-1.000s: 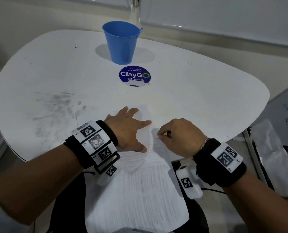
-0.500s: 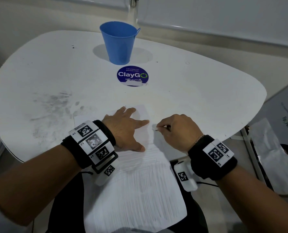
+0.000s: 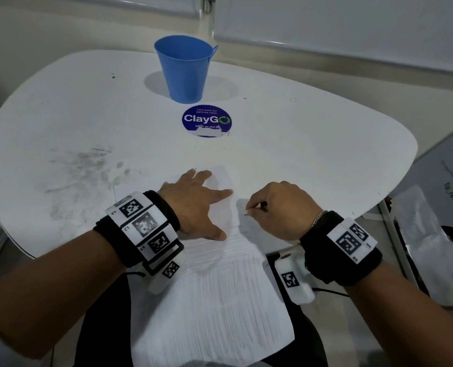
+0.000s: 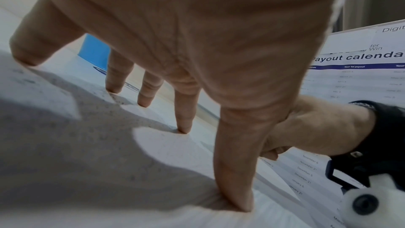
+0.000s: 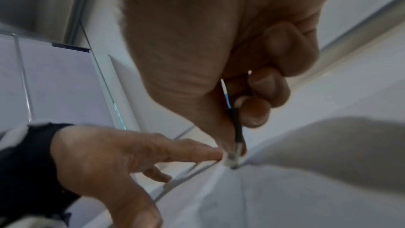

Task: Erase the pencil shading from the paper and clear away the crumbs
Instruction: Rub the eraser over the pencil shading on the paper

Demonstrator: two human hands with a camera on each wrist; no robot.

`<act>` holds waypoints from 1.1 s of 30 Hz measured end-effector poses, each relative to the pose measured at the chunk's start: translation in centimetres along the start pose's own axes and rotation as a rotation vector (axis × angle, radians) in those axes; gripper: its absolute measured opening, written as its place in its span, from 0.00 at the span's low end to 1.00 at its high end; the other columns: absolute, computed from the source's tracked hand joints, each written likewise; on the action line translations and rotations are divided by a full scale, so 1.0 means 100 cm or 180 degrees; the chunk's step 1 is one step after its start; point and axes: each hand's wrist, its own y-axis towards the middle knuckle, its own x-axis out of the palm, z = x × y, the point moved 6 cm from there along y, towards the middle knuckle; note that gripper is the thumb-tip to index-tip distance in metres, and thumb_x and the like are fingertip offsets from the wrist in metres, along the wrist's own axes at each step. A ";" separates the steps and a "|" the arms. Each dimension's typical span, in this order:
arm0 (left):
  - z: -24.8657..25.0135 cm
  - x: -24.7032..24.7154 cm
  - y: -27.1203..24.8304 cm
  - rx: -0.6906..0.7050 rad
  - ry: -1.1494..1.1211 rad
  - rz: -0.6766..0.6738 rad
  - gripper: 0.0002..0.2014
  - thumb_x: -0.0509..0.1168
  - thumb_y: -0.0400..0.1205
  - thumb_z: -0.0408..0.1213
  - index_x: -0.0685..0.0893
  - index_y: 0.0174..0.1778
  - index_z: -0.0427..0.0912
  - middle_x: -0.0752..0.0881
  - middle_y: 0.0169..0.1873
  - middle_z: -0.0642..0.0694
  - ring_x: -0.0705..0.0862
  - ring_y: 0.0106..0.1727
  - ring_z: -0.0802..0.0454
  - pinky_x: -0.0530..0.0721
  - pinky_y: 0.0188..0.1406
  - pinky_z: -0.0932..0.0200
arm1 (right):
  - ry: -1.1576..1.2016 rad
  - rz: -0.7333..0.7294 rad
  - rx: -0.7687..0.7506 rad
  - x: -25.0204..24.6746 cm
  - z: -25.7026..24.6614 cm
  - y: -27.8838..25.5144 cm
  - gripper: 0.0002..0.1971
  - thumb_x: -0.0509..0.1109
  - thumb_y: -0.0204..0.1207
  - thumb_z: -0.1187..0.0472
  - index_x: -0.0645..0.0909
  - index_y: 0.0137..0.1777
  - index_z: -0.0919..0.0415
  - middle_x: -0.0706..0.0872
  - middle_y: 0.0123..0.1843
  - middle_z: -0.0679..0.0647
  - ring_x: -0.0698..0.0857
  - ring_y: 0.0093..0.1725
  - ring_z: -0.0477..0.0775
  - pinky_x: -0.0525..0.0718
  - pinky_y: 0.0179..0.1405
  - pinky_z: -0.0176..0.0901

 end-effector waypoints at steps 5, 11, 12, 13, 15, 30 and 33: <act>-0.001 -0.002 0.000 0.0002 -0.0007 0.0017 0.48 0.67 0.74 0.73 0.46 0.85 0.75 0.39 0.89 0.54 0.35 0.89 0.49 0.55 0.85 0.32 | 0.0110 0.0366 0.0024 0.002 -0.006 0.003 0.11 0.65 0.83 0.53 0.90 0.54 0.47 0.91 0.47 0.45 0.86 0.49 0.56 0.83 0.48 0.46; 0.000 -0.001 0.001 -0.0001 0.0016 -0.0015 0.49 0.67 0.73 0.73 0.46 0.85 0.75 0.38 0.89 0.53 0.35 0.89 0.48 0.55 0.84 0.30 | -0.0021 0.0115 -0.0051 0.006 -0.009 0.001 0.11 0.65 0.81 0.56 0.90 0.51 0.48 0.90 0.45 0.46 0.84 0.45 0.53 0.81 0.43 0.44; 0.000 -0.001 0.000 0.0002 0.0018 -0.0015 0.49 0.67 0.73 0.74 0.46 0.85 0.75 0.38 0.89 0.53 0.35 0.89 0.48 0.55 0.84 0.30 | 0.0047 0.0115 -0.0034 0.005 -0.008 0.001 0.11 0.65 0.81 0.55 0.90 0.52 0.47 0.91 0.46 0.45 0.84 0.46 0.53 0.82 0.45 0.44; -0.001 -0.001 0.000 0.0007 0.0024 -0.0009 0.49 0.67 0.73 0.74 0.46 0.85 0.75 0.38 0.89 0.53 0.35 0.89 0.48 0.55 0.84 0.30 | 0.0086 0.0184 -0.0008 0.003 -0.007 0.002 0.11 0.66 0.82 0.54 0.90 0.53 0.46 0.91 0.47 0.45 0.85 0.47 0.54 0.82 0.47 0.45; -0.001 -0.001 0.000 0.0014 0.0041 0.0012 0.49 0.67 0.73 0.74 0.46 0.85 0.75 0.39 0.89 0.53 0.35 0.89 0.48 0.56 0.84 0.32 | 0.0085 0.0382 0.0051 0.003 -0.005 0.003 0.11 0.65 0.83 0.53 0.90 0.54 0.47 0.92 0.47 0.46 0.86 0.48 0.56 0.83 0.47 0.47; -0.001 0.001 0.001 0.0016 0.0086 0.0021 0.49 0.67 0.73 0.74 0.45 0.85 0.75 0.39 0.89 0.53 0.35 0.89 0.47 0.59 0.83 0.31 | 0.0185 -0.0001 -0.0292 0.013 -0.019 -0.003 0.10 0.66 0.81 0.55 0.90 0.50 0.46 0.90 0.37 0.45 0.84 0.38 0.53 0.81 0.39 0.44; -0.001 0.000 0.001 0.0021 0.0055 0.0038 0.49 0.67 0.73 0.74 0.46 0.85 0.75 0.39 0.89 0.53 0.35 0.89 0.48 0.58 0.84 0.32 | 0.0149 0.0372 -0.0044 0.005 -0.010 0.004 0.11 0.65 0.83 0.54 0.90 0.53 0.46 0.92 0.44 0.46 0.86 0.45 0.57 0.84 0.45 0.46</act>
